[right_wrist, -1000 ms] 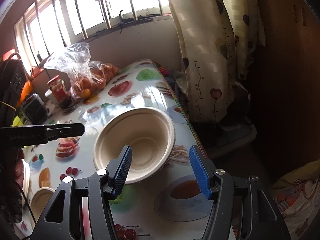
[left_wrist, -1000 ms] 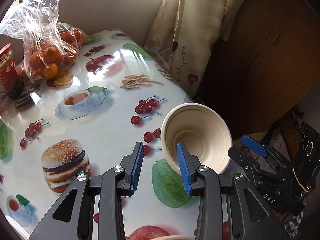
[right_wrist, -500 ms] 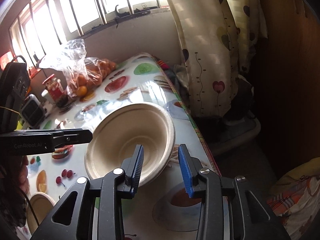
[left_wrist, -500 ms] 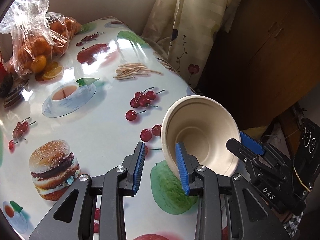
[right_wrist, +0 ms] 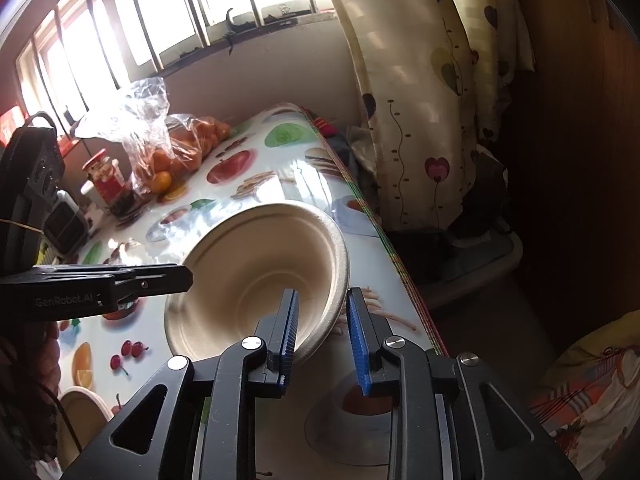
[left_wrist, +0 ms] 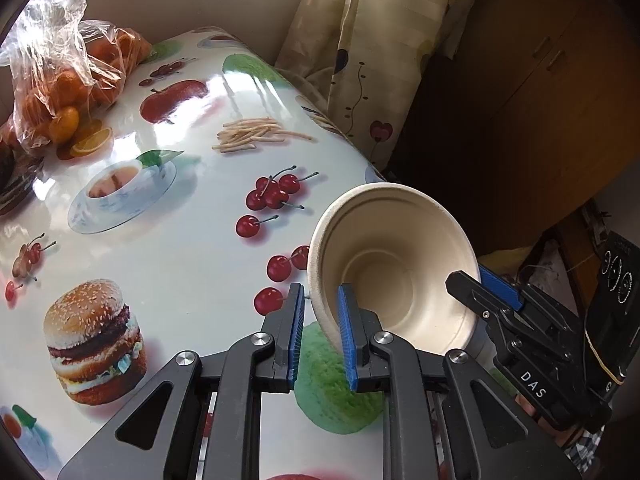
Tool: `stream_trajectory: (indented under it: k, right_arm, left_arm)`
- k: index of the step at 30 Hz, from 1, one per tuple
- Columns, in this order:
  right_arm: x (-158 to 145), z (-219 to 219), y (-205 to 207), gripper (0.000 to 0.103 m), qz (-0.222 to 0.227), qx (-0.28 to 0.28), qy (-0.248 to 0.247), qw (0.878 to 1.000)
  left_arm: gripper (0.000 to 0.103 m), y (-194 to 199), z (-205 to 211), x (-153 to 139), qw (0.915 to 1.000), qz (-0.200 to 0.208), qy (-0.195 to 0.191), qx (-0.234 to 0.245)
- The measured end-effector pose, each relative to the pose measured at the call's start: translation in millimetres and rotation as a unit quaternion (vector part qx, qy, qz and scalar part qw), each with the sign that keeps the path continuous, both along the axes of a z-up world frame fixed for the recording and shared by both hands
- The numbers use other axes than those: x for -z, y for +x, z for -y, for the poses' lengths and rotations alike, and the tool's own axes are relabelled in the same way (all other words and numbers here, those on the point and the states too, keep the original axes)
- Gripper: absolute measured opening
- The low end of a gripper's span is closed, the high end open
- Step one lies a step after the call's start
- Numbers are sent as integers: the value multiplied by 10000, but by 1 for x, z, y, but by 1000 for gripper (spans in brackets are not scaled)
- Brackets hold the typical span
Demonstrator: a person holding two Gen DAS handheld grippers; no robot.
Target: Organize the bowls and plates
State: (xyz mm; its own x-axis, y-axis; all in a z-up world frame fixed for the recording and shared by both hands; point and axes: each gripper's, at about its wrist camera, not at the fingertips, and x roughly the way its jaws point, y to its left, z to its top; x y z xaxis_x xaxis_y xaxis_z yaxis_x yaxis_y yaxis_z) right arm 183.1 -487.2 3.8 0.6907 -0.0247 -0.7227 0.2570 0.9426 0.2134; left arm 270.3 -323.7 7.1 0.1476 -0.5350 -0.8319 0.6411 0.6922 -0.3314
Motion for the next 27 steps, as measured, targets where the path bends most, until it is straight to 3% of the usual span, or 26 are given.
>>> stream_trajectory:
  k: [27]
  right_arm:
    - [0, 0, -1, 23, 26, -2, -15, 10000]
  left_arm:
    - [17, -5, 1, -4, 10000, 70, -38, 9]
